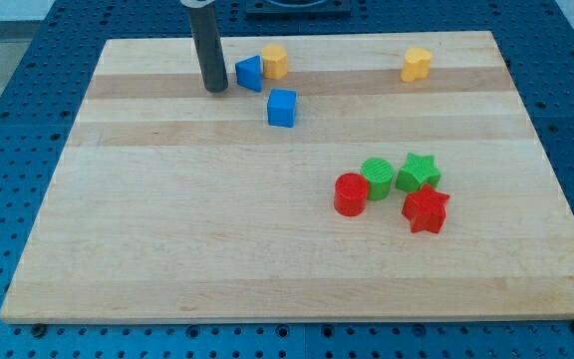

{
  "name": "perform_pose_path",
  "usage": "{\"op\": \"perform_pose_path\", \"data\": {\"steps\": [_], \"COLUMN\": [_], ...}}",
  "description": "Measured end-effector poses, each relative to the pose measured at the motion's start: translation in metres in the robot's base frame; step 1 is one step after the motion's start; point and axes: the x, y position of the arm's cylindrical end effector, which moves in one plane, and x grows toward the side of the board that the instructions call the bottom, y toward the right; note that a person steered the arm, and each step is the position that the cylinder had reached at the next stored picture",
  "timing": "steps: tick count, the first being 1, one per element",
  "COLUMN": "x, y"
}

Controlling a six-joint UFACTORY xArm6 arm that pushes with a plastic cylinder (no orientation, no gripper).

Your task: Place the blue cube to the bottom right of the yellow hexagon

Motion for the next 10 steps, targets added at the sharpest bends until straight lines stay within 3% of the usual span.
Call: {"op": "perform_pose_path", "data": {"steps": [2,4,9,10], "x": [0.06,0.086,0.048,0.044], "y": [0.01,0.065,0.111,0.183]}}
